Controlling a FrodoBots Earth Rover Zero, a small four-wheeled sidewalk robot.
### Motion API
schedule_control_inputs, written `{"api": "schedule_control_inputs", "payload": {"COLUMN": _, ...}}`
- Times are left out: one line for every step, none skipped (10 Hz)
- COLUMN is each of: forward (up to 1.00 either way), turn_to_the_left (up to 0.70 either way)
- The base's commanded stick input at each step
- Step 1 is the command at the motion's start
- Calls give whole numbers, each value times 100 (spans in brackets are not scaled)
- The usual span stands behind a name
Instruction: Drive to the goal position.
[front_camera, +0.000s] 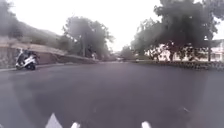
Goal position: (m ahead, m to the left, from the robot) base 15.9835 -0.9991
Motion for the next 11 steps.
{"api": "schedule_control_inputs", "payload": {"forward": 50, "turn_to_the_left": 0}}
{"api": "schedule_control_inputs", "payload": {"forward": 50, "turn_to_the_left": 0}}
{"api": "schedule_control_inputs", "payload": {"forward": 50, "turn_to_the_left": 0}}
{"api": "schedule_control_inputs", "payload": {"forward": 50, "turn_to_the_left": 0}}
{"api": "schedule_control_inputs", "payload": {"forward": 50, "turn_to_the_left": 0}}
{"api": "schedule_control_inputs", "payload": {"forward": 50, "turn_to_the_left": 0}}
{"api": "schedule_control_inputs", "payload": {"forward": 50, "turn_to_the_left": 0}}
{"api": "schedule_control_inputs", "payload": {"forward": 50, "turn_to_the_left": 0}}
{"api": "schedule_control_inputs", "payload": {"forward": 50, "turn_to_the_left": 0}}
{"api": "schedule_control_inputs", "payload": {"forward": 50, "turn_to_the_left": 0}}
{"api": "schedule_control_inputs", "payload": {"forward": 50, "turn_to_the_left": 0}}
